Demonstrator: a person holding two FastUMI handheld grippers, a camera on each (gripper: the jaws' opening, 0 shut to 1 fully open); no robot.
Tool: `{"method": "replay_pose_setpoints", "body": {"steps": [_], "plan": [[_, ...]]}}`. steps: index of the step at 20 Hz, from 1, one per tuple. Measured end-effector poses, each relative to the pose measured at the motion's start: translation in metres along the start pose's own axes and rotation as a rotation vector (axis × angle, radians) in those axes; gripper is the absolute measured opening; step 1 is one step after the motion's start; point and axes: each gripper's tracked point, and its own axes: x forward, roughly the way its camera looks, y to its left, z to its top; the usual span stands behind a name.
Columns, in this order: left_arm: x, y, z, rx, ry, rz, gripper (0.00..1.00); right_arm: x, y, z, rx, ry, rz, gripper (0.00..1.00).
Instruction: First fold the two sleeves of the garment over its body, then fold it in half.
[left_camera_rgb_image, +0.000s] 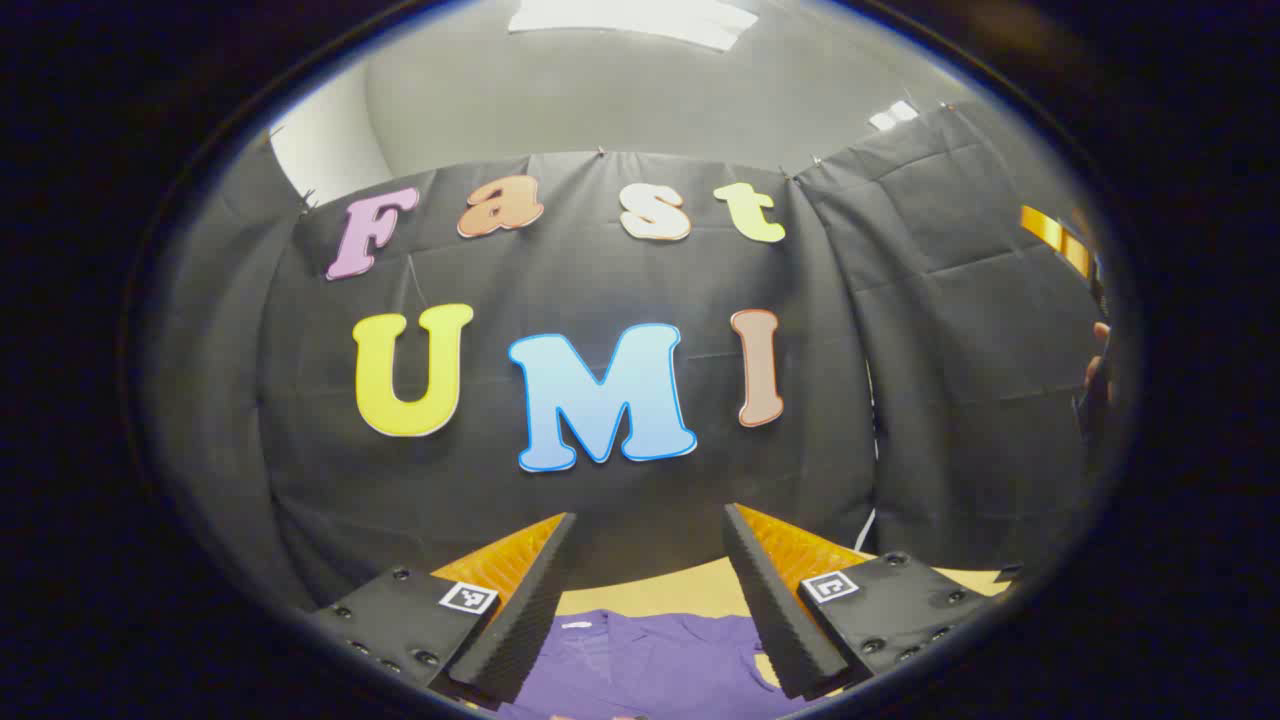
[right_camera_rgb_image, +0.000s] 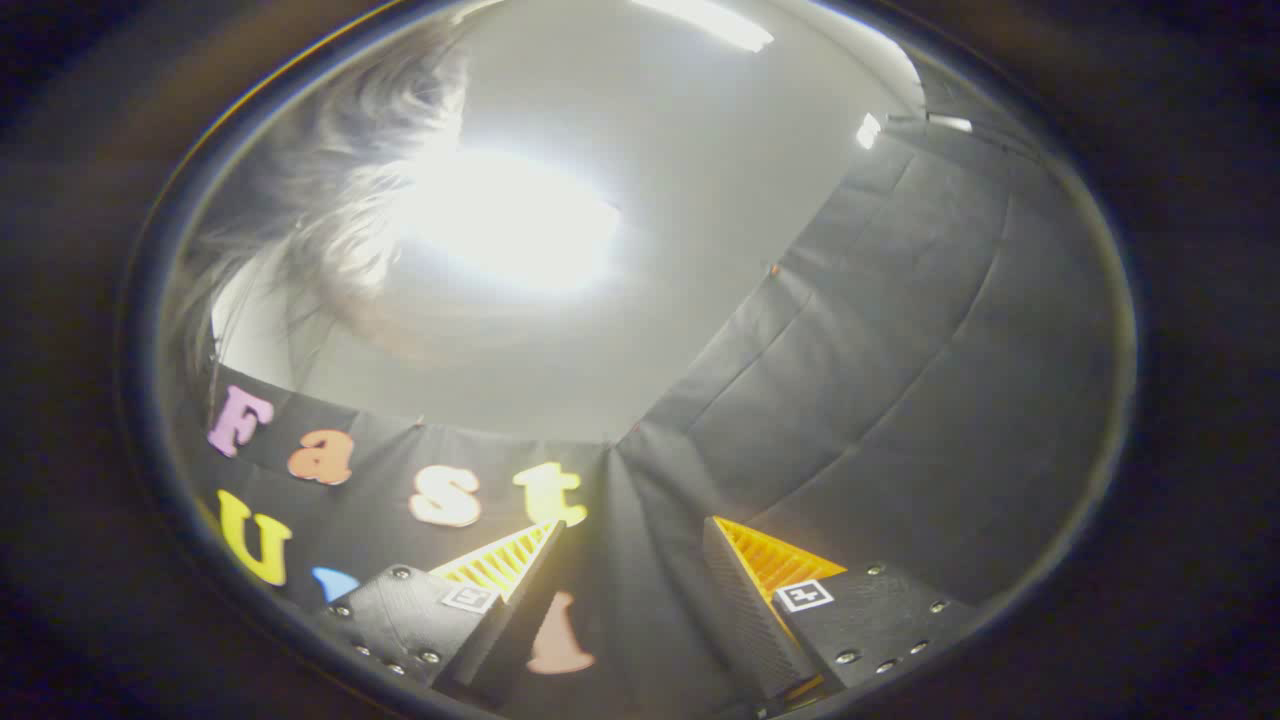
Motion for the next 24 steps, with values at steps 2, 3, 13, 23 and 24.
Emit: {"method": "replay_pose_setpoints", "body": {"steps": [2, 3, 13, 23, 24], "plan": [[-0.012, 0.012, -0.001, -0.020, 0.014, 0.027, 0.91, -0.006, 0.058, -0.059, -0.003, 0.256, 0.181, 0.84], [-0.019, 0.026, -0.002, -0.047, 0.022, 0.056, 0.94, -0.010, 0.071, -0.087, -0.025, 0.373, 0.289, 0.87], [-0.033, 0.106, -0.013, -0.015, 0.046, 0.308, 1.00, 0.029, 0.092, -0.086, -0.101, 0.620, 0.528, 0.86], [-0.034, 0.114, -0.022, -0.023, 0.060, 0.315, 1.00, 0.051, 0.094, -0.038, -0.101, 0.634, 0.590, 0.86], [-0.033, 0.115, -0.023, -0.023, 0.062, 0.315, 1.00, 0.049, 0.095, -0.044, -0.101, 0.637, 0.592, 0.86]]}}
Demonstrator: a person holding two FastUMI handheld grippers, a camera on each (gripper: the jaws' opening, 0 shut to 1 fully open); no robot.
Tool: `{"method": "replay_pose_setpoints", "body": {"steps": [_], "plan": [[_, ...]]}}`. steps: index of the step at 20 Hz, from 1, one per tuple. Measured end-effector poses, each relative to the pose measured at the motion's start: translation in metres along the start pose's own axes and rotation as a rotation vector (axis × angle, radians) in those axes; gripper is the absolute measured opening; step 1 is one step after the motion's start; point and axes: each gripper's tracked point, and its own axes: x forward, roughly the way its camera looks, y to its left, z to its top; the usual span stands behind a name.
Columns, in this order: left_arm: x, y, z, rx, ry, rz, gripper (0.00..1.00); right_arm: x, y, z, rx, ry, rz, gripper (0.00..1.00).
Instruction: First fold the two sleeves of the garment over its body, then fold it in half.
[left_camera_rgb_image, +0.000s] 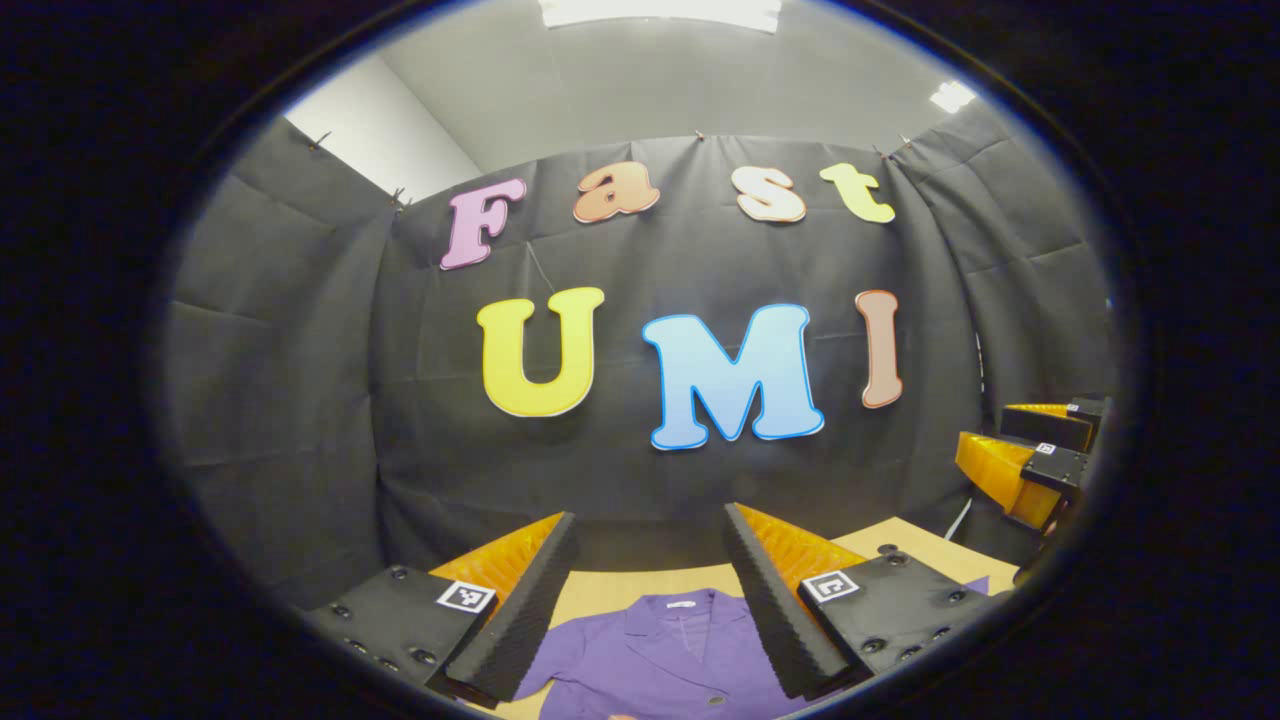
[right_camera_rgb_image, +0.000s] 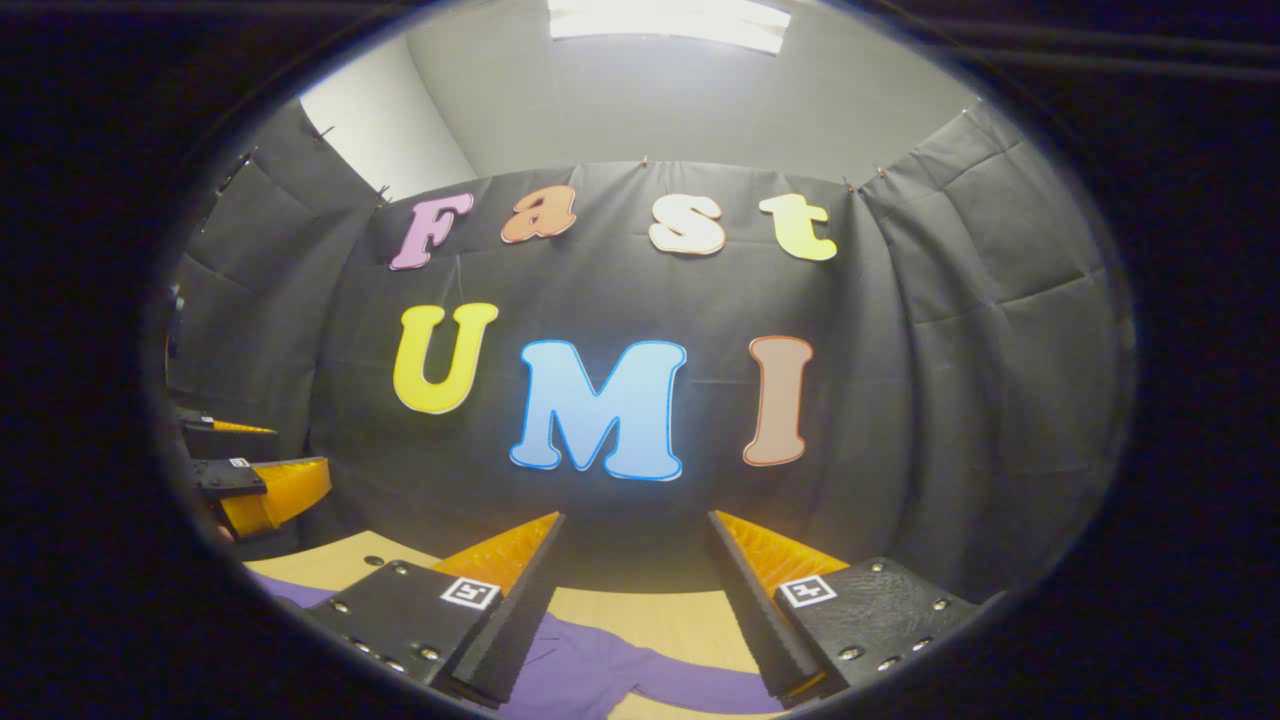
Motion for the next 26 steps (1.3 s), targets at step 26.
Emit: {"method": "replay_pose_setpoints", "body": {"steps": [26], "plan": [[0.025, 0.017, -0.022, 0.037, 0.075, 0.024, 1.00, 0.018, -0.170, -0.311, 0.131, 0.542, -0.342, 0.86]]}}
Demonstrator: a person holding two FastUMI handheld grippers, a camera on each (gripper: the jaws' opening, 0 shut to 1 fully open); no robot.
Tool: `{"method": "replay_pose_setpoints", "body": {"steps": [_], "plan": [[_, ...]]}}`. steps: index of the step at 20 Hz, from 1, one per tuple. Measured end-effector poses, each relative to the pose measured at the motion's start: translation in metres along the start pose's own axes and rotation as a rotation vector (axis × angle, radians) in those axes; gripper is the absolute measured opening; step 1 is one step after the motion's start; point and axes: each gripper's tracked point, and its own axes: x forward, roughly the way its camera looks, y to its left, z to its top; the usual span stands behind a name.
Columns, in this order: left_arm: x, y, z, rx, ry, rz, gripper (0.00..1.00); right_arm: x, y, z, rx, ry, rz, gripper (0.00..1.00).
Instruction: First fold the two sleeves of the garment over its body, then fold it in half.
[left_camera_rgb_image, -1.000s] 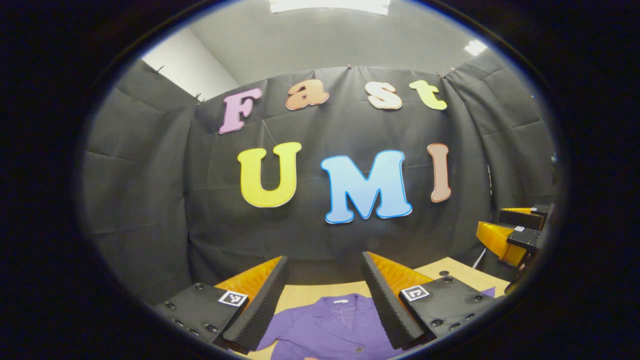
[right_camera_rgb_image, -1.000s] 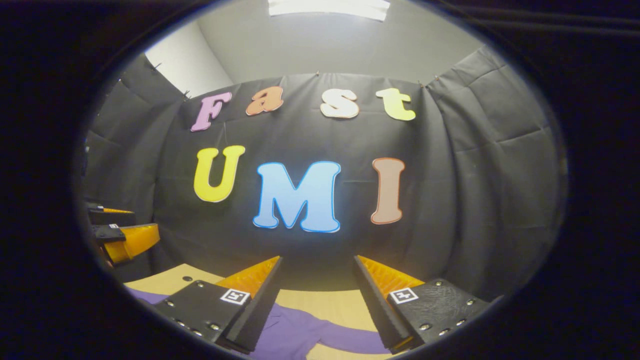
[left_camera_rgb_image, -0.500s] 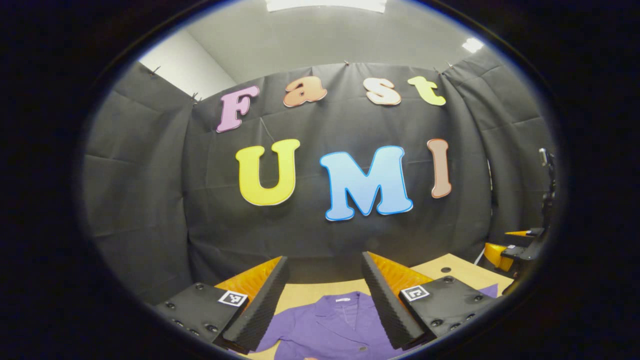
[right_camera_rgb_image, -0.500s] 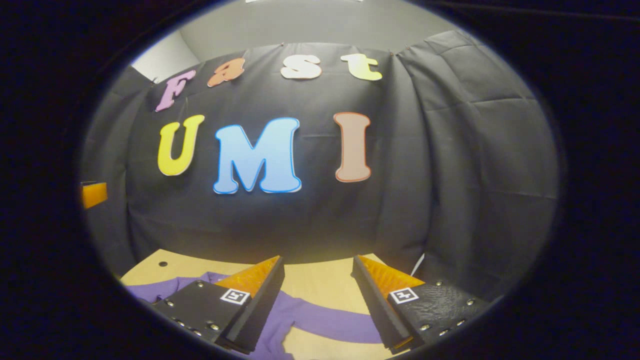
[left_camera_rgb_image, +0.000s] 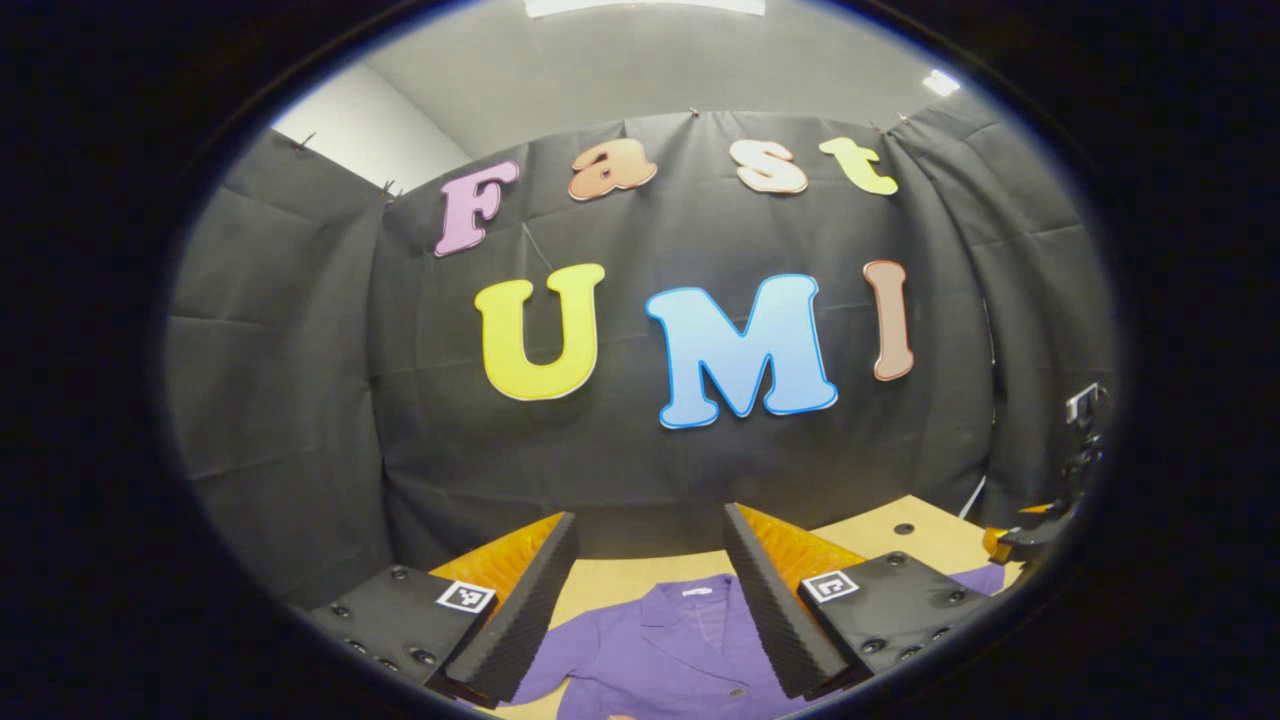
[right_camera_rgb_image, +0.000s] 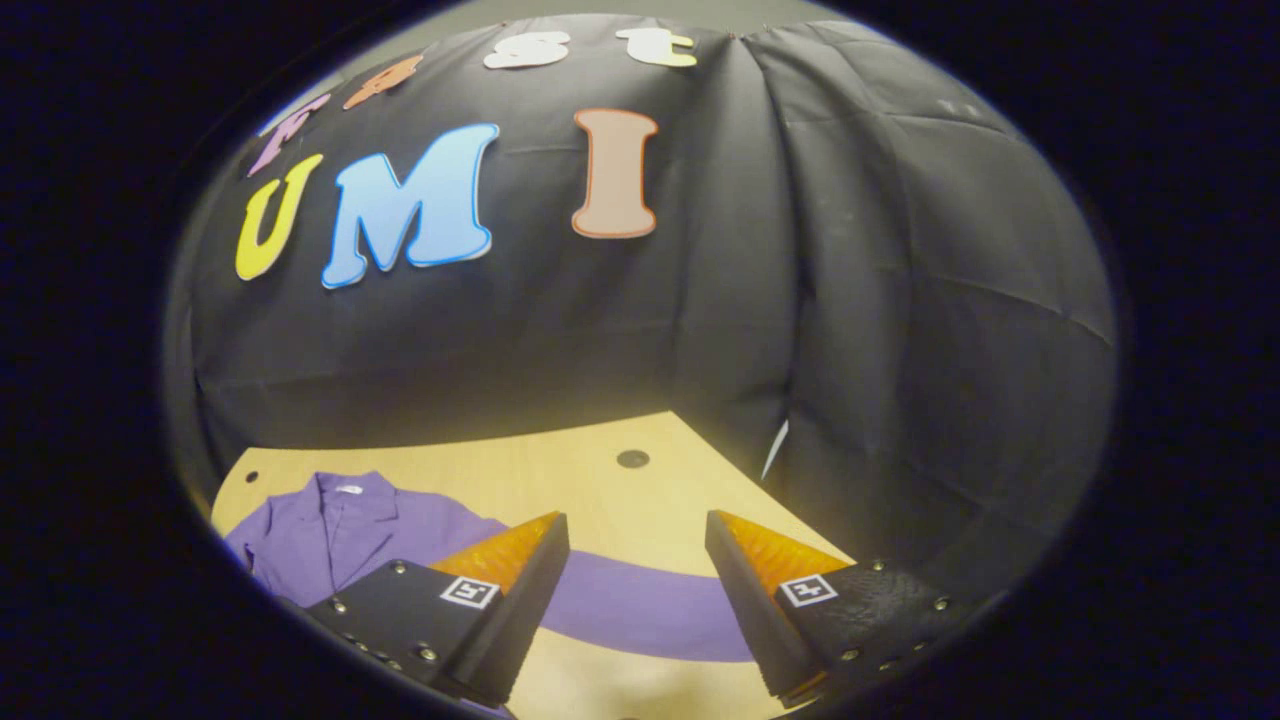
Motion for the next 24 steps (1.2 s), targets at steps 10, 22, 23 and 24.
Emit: {"method": "replay_pose_setpoints", "body": {"steps": [10, 22, 23, 24], "plan": [[0.002, 0.006, -0.016, 0.001, 0.057, 0.042, 1.00, 0.047, -0.045, -0.106, 0.024, 0.243, -0.089, 0.87], [-0.008, 0.010, -0.028, 0.026, 0.104, 0.074, 1.00, 0.059, -0.063, -0.173, 0.043, 0.375, -0.129, 0.88], [-0.008, 0.010, -0.028, 0.025, 0.108, 0.073, 1.00, 0.061, -0.063, -0.174, 0.056, 0.369, -0.129, 0.89], [-0.008, 0.009, -0.030, 0.023, 0.110, 0.071, 1.00, 0.061, -0.061, -0.174, 0.083, 0.372, -0.119, 0.89]]}}
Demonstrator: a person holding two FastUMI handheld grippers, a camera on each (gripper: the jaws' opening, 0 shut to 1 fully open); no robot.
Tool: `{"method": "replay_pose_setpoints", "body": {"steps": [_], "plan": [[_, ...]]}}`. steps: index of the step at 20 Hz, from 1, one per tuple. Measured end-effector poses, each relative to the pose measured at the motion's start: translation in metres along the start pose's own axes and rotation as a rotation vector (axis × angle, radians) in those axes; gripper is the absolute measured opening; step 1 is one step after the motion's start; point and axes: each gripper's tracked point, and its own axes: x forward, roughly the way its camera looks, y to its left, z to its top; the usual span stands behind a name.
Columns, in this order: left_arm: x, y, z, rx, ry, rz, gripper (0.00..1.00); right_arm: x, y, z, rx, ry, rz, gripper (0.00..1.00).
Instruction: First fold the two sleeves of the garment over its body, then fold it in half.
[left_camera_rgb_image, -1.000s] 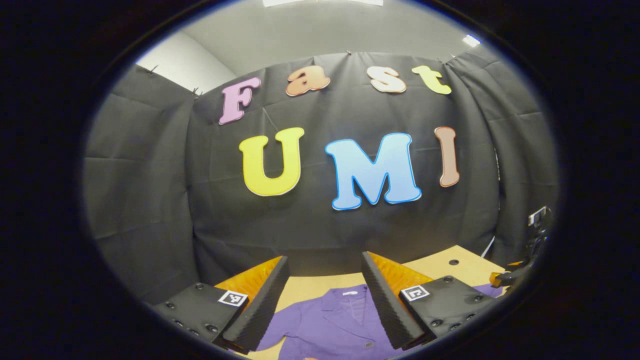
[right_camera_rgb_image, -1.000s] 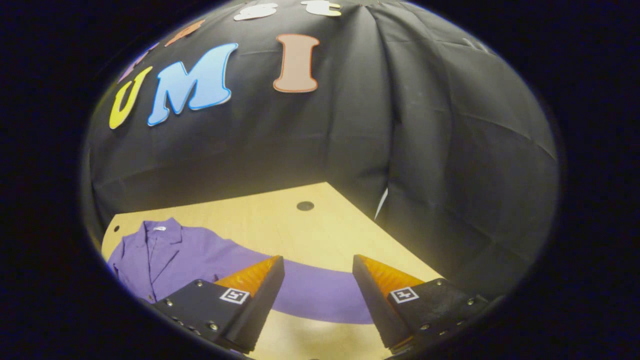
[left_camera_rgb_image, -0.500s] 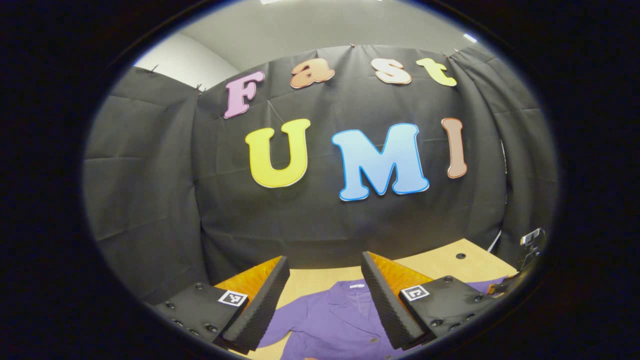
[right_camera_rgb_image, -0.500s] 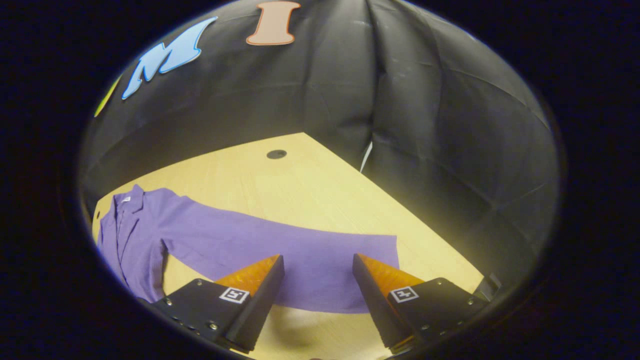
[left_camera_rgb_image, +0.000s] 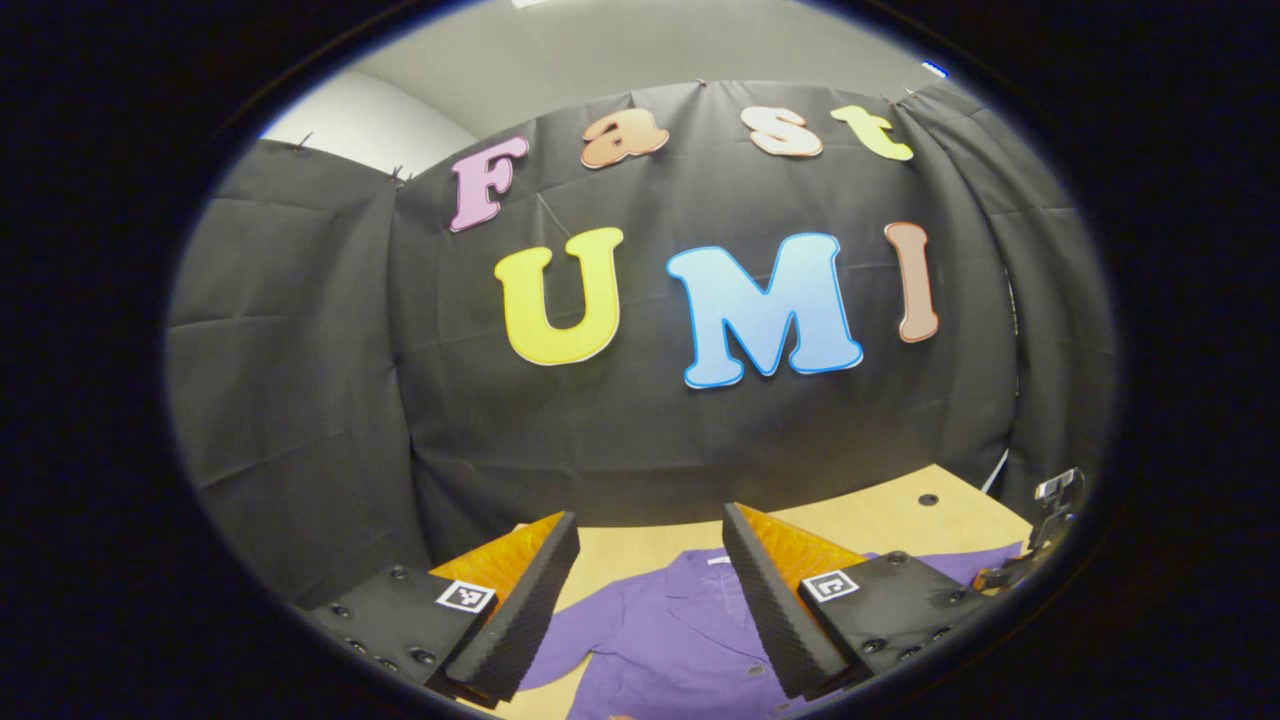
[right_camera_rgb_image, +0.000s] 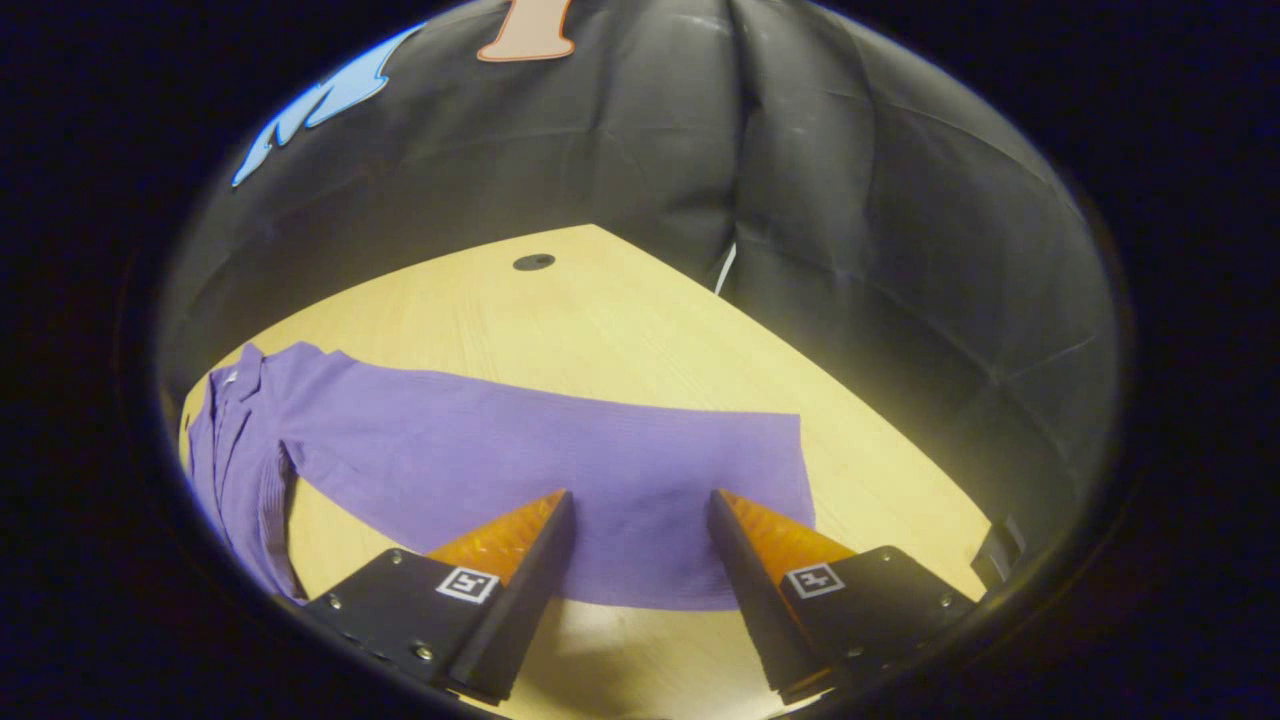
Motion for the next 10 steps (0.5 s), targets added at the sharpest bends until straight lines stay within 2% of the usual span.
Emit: {"method": "replay_pose_setpoints", "body": {"steps": [3, 4, 5, 8, 10], "plan": [[-0.0010, -0.0014, -0.0010, -0.006, 0.006, -0.009, 1.00, 0.0033, 0.0043, -0.0024, -0.002, -0.022, 0.025, 0.88], [-0.0013, -0.0012, -0.0008, -0.007, 0.006, -0.010, 1.00, 0.0057, 0.0050, -0.0020, -0.004, -0.027, 0.030, 0.84], [-0.0017, -0.0016, -0.0014, -0.008, 0.006, -0.012, 1.00, 0.0011, 0.0035, -0.0012, 0.009, -0.026, 0.027, 0.75], [-0.0025, -0.0022, -0.0002, -0.007, 0.001, -0.014, 1.00, -0.0027, 0.0049, 0.0038, 0.053, -0.026, 0.047, 0.75], [-0.0032, -0.0016, -0.0008, -0.008, 0.000, -0.010, 1.00, -0.0003, 0.0092, 0.0010, 0.113, -0.011, 0.051, 0.29]]}}
